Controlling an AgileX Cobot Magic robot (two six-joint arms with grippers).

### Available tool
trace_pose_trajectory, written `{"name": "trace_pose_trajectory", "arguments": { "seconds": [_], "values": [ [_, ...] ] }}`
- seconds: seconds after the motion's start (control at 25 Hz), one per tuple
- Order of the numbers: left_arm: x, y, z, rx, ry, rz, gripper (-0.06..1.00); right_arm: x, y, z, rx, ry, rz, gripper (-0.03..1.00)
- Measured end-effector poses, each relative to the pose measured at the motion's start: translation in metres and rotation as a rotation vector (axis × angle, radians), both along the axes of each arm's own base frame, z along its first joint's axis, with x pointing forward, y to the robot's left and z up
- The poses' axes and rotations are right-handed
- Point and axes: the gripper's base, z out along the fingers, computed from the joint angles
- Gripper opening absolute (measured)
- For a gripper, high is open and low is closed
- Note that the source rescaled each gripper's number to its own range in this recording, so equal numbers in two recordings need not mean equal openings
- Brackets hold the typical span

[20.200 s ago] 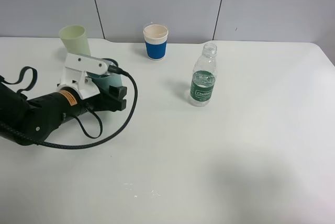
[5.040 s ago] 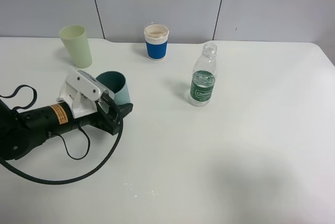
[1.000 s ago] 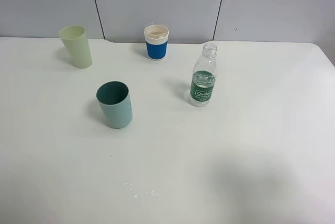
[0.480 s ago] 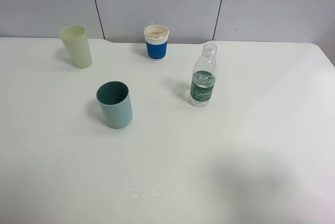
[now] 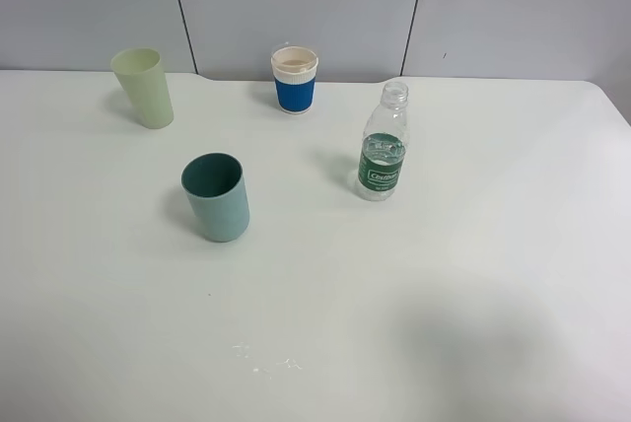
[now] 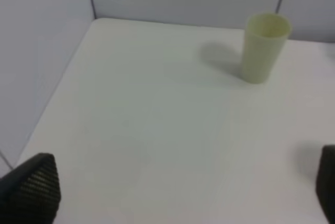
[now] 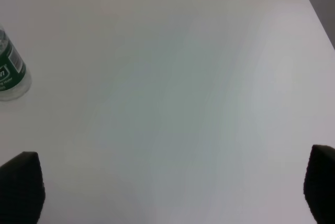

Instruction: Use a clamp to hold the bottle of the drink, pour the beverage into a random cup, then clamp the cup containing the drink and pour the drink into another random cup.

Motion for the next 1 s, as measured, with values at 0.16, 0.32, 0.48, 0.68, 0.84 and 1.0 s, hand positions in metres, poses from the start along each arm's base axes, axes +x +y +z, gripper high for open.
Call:
{"name": "trace_pose_trajectory", "arguments": {
  "seconds": [0.16, 0.32, 0.48, 0.68, 0.84, 1.0],
  "values": [
    [-0.011, -0.007, -0.005, -0.010, -0.025, -0.008, 0.99, 0.000, 0.000, 0.000, 0.000, 0.000, 0.000, 1.00],
    [-0.015, -0.010, -0.024, 0.010, -0.009, -0.031, 0.99, 0.000, 0.000, 0.000, 0.000, 0.000, 0.000, 1.00],
    [-0.005, -0.015, -0.048, 0.008, 0.090, -0.081, 0.99, 0.000, 0.000, 0.000, 0.000, 0.000, 0.000, 1.00],
    [0.003, -0.016, -0.063, 0.008, 0.138, -0.093, 0.99, 0.000, 0.000, 0.000, 0.000, 0.000, 0.000, 1.00],
    [0.003, -0.016, -0.062, 0.009, 0.129, -0.093, 0.99, 0.000, 0.000, 0.000, 0.000, 0.000, 0.000, 1.00],
    [0.003, -0.016, -0.062, 0.010, 0.125, -0.094, 0.99, 0.000, 0.000, 0.000, 0.000, 0.000, 0.000, 1.00]
  ]
}}
